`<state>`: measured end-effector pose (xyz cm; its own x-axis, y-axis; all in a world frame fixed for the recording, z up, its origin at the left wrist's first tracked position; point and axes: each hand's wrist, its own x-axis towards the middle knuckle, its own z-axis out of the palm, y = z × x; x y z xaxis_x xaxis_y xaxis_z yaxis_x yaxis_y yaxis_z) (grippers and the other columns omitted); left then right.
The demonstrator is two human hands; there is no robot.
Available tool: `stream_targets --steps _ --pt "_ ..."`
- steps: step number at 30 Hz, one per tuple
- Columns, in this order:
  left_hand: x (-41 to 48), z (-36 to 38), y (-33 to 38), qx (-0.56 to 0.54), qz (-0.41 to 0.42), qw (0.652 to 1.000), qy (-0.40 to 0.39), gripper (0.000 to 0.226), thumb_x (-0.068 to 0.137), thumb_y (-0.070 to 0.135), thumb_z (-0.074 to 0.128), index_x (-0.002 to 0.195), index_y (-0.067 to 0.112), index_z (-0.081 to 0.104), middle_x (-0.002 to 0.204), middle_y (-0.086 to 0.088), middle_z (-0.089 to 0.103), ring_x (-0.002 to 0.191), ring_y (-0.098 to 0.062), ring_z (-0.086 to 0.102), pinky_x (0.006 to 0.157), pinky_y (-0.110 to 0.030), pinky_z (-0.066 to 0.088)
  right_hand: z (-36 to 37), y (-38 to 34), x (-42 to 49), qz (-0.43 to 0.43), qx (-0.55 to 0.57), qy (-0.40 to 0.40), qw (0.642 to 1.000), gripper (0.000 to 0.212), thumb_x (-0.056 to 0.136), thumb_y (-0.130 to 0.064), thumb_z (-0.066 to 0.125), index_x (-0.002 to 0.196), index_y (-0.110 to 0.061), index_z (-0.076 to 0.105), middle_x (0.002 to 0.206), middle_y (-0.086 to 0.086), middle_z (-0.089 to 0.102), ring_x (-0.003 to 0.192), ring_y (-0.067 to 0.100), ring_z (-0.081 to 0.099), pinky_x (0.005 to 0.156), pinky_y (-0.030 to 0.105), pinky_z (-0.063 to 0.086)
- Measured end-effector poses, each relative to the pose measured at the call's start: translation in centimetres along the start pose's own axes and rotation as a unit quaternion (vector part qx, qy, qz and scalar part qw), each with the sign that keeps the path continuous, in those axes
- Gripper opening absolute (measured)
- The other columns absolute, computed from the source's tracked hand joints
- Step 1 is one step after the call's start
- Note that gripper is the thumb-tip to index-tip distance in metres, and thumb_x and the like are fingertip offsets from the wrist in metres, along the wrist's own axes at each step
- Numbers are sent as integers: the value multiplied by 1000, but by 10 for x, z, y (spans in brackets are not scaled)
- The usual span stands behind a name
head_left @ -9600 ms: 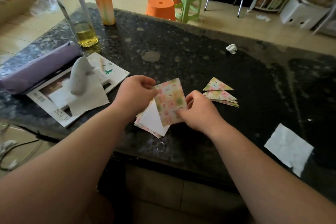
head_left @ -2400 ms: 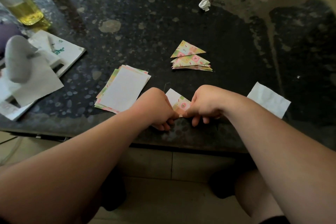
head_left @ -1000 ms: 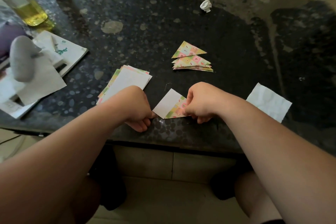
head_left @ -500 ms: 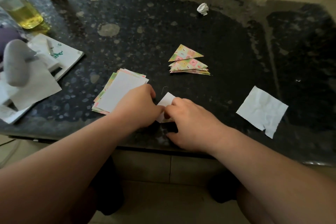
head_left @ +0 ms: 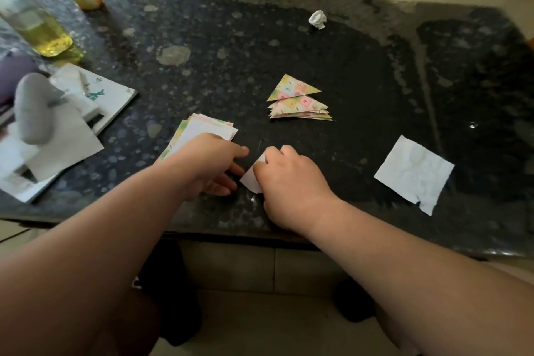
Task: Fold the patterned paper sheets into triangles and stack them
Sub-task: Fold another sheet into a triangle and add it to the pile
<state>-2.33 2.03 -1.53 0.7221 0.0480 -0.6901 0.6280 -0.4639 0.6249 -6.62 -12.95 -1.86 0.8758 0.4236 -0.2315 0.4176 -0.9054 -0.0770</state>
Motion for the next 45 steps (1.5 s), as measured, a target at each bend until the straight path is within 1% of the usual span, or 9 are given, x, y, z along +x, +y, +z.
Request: stream_targets --steps 10,14,16,19,24,31,36,40,45 --pt "-1 15 -1 83 94 992 30 25 89 6 68 108 21 60 80 -10 70 49 -14 64 41 -23 44 10 15 -10 -24 45 48 998 36 93 -50 66 116 -22 64 115 -1 56 106 20 51 76 34 45" --pt "-7 20 1 -42 90 995 15 8 91 5 67 87 12 70 74 -9 70 55 -14 62 47 -25 46 20 33 -9 -20 73 195 978 19 89 -26 65 78 -11 68 82 6 58 79 29 56 55 36 43" --pt "-11 20 0 -78 98 992 -16 5 92 7 70 88 8 72 76 -11 73 62 -15 64 54 -26 49 21 45 -7 -13 98 214 972 21 89 -18 57 77 -8 70 80 8 59 77 31 56 55 44 50" --pt "-11 16 -8 -50 159 984 -57 12 88 8 75 98 14 75 89 -8 76 73 -13 66 65 -29 53 26 63 -8 -23 139 200 970 22 88 -14 56 81 -4 75 84 11 64 78 32 62 63 45 54" --pt "-6 15 -26 329 326 886 -25 37 81 37 83 113 46 67 99 19 57 85 2 54 76 -15 45 43 78 -23 -40 188 166 967 19 84 -13 61 80 -2 76 91 9 72 85 30 68 72 45 59" --pt "-2 41 -31 342 426 837 -17 16 92 42 70 106 36 77 96 22 46 99 -4 44 90 -28 44 49 89 -39 -70 151 166 972 9 87 -19 75 87 -12 81 103 0 71 97 25 60 75 38 54" --pt "0 49 -26 336 391 856 -41 20 95 45 64 105 34 78 101 18 60 103 -5 50 94 -28 44 39 99 -44 -45 191 43 980 27 85 -48 77 106 -31 77 123 -16 55 116 10 45 99 39 47" --pt "3 56 -20 327 335 883 -14 18 93 48 68 98 34 78 101 17 59 101 -4 50 84 -23 41 28 104 -46 -44 220 -9 974 33 86 -47 77 117 -35 74 132 -20 50 125 5 40 111 37 39" --pt "-2 61 -10 309 293 905 -14 13 88 49 74 77 41 70 87 17 64 85 -5 60 72 -20 49 33 100 -64 -59 125 -31 990 52 92 -47 62 142 -32 61 158 -15 37 142 12 31 116 44 33"
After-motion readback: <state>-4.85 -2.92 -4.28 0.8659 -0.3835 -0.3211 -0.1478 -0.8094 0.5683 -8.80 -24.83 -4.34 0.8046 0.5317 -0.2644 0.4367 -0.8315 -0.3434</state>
